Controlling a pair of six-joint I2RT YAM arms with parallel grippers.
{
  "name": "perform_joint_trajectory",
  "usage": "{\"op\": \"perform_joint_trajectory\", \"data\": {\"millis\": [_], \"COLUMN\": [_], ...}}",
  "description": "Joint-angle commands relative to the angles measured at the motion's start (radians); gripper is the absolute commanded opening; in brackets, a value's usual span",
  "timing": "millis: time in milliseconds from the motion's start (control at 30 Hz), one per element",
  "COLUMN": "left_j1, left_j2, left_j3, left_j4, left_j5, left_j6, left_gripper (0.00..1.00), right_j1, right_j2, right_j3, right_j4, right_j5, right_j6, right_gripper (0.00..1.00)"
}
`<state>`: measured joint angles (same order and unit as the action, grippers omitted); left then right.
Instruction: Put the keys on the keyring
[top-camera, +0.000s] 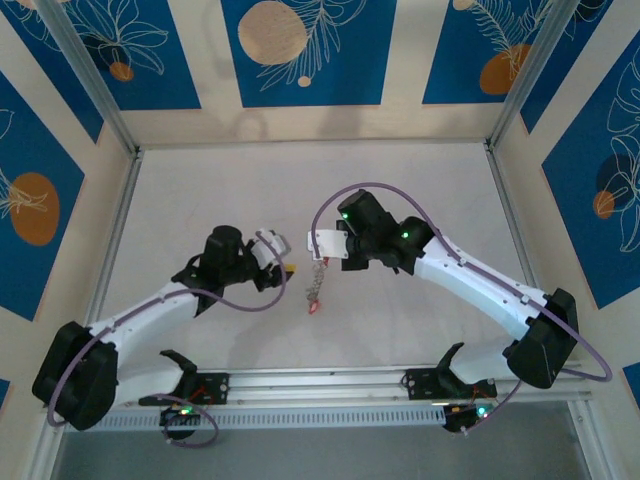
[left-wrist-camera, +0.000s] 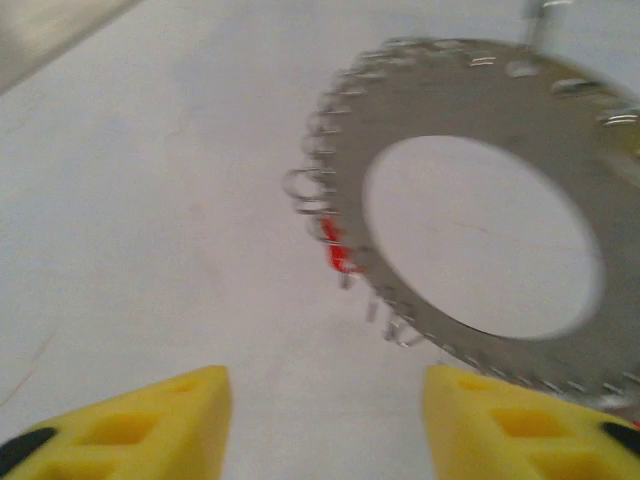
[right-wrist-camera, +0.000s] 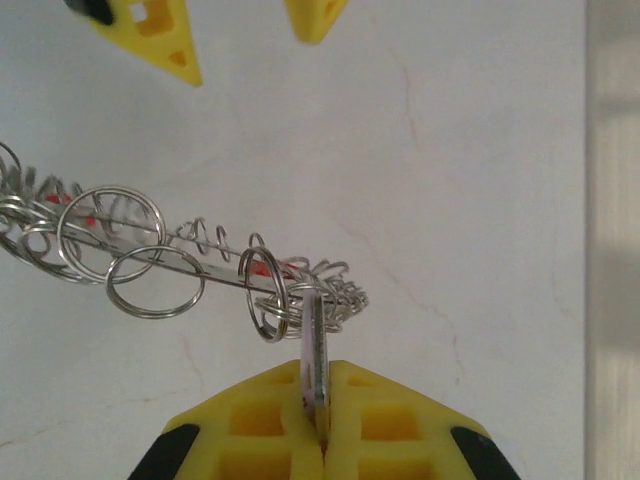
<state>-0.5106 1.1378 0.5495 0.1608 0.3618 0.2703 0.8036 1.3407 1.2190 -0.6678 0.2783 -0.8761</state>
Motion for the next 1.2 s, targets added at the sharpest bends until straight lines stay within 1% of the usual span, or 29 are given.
{"op": "perform_joint_trajectory", "data": {"millis": [0,67,133,167,233,300,367,433,567,700,867,1000,1067,1167], "left_j1": [0.069,0.109,0.138,0.151,0.185,0.23,0.286,0.316,0.353,0.368,0.375,0.375,0.375,0.376], "left_j2": [-0.069,-0.113,-0.141,-0.145,-0.141,-0.133,-0.139,-0.157,-0.186,-0.215,-0.236,-0.263,-0.273,-0.286], "left_j3": [-0.051,-0.086,-0.102,-0.102,-0.095,-0.097,-0.107,-0.118,-0.108,-0.084,-0.072,-0.074,-0.077,-0.087], "left_j4": [0.048,0.052,0.025,-0.011,-0.071,-0.113,-0.123,-0.123,-0.14,-0.181,-0.214,-0.22,-0.235,-0.244], "left_j5": [-0.206,-0.321,-0.428,-0.489,-0.55,-0.595,-0.574,-0.571,-0.575,-0.597,-0.623,-0.584,-0.594,-0.607], "left_j6": [-0.241,-0.361,-0.449,-0.488,-0.523,-0.595,-0.644,-0.669,-0.66,-0.656,-0.641,-0.593,-0.593,-0.592], "left_gripper": [0.64,0.82,0.98,1.0,1.0,1.0,1.0,1.0,1.0,1.0,1.0,1.0,1.0,1.0], "right_j1": [-0.01,-0.019,-0.02,-0.019,-0.018,-0.018,-0.019,-0.019,-0.013,0.004,0.012,0.001,-0.012,-0.021], "right_j2": [-0.006,0.014,0.041,0.059,0.096,0.134,0.171,0.207,0.306,0.411,0.527,0.561,0.573,0.577], "right_j3": [0.06,0.086,0.111,0.13,0.165,0.196,0.222,0.244,0.31,0.406,0.53,0.502,0.485,0.464], "right_j4": [0.045,0.045,0.044,0.038,0.025,0.019,0.027,0.042,0.066,0.074,0.03,0.056,0.063,0.055], "right_j5": [-0.004,-0.017,-0.026,-0.029,-0.035,-0.039,-0.049,-0.072,-0.12,-0.156,-0.189,-0.228,-0.26,-0.259], "right_j6": [0.016,0.037,0.054,0.06,0.072,0.086,0.102,0.125,0.18,0.217,0.279,0.264,0.263,0.259], "right_gripper": [0.0,0.0,0.0,0.0,0.0,0.0,0.0,0.0,0.0,0.0,0.0,0.0,0.0,0.0]}}
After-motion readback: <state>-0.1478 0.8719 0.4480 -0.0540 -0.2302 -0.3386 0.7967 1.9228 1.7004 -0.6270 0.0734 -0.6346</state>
